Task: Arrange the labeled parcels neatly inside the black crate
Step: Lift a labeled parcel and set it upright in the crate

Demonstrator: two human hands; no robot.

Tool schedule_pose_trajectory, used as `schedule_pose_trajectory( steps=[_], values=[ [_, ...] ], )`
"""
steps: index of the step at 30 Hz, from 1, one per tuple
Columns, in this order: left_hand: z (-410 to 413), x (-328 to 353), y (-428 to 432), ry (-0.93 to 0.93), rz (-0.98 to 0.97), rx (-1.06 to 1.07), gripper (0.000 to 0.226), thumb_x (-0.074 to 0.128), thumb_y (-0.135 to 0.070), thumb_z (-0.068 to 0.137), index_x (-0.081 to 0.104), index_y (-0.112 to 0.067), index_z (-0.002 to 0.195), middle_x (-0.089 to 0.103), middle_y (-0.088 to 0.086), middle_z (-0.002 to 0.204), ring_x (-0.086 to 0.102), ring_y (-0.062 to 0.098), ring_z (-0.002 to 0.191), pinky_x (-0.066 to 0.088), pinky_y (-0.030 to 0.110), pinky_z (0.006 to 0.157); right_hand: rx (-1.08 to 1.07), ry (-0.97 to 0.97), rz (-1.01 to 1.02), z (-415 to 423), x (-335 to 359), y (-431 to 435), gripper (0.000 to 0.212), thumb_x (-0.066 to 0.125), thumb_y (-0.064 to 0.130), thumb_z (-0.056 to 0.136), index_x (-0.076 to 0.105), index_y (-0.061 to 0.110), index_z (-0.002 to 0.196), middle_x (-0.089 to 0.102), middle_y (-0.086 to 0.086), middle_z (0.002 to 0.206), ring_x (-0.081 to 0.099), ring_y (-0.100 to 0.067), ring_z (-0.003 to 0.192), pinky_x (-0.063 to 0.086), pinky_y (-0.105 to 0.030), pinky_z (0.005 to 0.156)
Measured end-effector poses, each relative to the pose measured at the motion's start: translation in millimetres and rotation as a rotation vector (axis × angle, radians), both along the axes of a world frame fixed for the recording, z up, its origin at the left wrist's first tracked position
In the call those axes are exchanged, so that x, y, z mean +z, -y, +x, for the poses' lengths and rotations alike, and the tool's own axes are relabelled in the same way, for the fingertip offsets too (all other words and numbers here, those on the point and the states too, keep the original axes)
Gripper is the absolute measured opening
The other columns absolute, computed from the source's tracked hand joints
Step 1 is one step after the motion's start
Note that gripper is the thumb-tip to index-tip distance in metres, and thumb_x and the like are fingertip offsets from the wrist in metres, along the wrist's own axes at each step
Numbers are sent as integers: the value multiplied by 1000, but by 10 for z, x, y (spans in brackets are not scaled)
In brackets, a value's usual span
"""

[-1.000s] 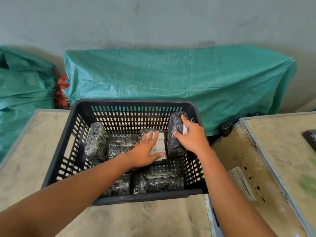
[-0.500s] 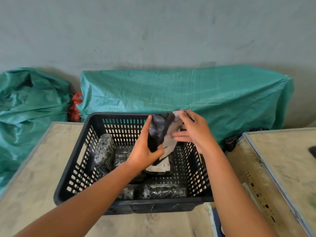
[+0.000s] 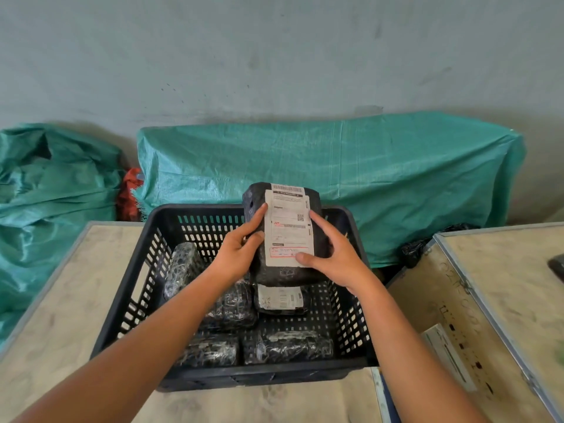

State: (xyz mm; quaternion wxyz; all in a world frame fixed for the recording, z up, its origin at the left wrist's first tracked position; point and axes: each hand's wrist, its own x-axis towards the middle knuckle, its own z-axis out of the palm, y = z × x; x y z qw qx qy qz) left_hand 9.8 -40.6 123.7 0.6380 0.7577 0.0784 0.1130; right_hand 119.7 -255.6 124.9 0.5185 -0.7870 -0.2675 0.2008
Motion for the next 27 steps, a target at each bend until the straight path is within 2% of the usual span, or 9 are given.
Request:
schedule_pose_trajectory(
  steps=[1,3,6,8,11,15,19,21,27],
  values=[
    [41,-40,-15,-29,0,-17,54,42,-9,108,37,-37,153,47,-28,143,45,-18,128,40,7,101,-2,-1,-23,26,-46,-24,96,89,38,76,34,46,155,36,20,159,31,2,144,31,-34,118],
    [125,-153,-34,-98,-3,-34,54,37,-11,109,29,-31,158,42,-23,149,43,-9,132,39,10,104,2,-26,-69,65,-160,-86,99,90,33,77,33,43,157,36,21,157,28,8,138,29,-28,114],
    [223,-407,-58,-185,1,-77,57,30,-9,109,18,-39,157,36,-16,148,49,4,127,47,15,100,20,-20,-132,107,-362,-201,105,92,20,75,31,36,160,37,9,160,29,2,137,30,-25,112],
    [252,-582,-63,-227,22,-103,58,28,-10,109,15,-50,149,37,-19,145,54,-5,117,48,8,90,7,-12,-171,127,-500,-243,109,94,17,72,32,34,160,37,2,160,32,-4,139,32,-30,116],
    [242,-837,-68,-281,14,-111,58,28,-13,109,16,-56,145,40,-28,139,58,-17,106,49,7,84,-19,-44,-254,105,-746,-265,111,95,20,69,32,38,159,34,-3,161,31,-20,147,32,-46,120],
    [196,-1129,-69,-393,50,-106,56,35,-22,110,15,-63,142,35,-5,159,55,14,123,51,32,100,7,-136,-329,58,-1058,-293,113,94,17,71,28,37,160,33,-4,162,33,-25,147,34,-43,118],
    [251,-1242,-62,-502,154,-161,65,42,-27,108,5,-59,151,47,-4,149,62,23,116,55,43,98,53,-259,-376,150,-1216,-254,110,91,20,76,23,38,161,26,0,167,28,-22,150,30,-36,117],
    [326,-1255,-73,-554,191,-177,68,45,-28,107,5,-57,154,53,-3,142,64,23,111,55,42,96,55,-316,-387,190,-1261,-228,109,89,21,78,21,41,161,24,2,168,27,-21,151,28,-34,116],
    [414,-1322,-92,-624,243,-220,68,43,-34,107,0,-60,153,53,0,144,62,21,111,51,36,98,49,-378,-392,264,-1350,-207,108,86,19,82,17,42,162,25,2,168,28,-22,150,29,-36,118]
  ],
)
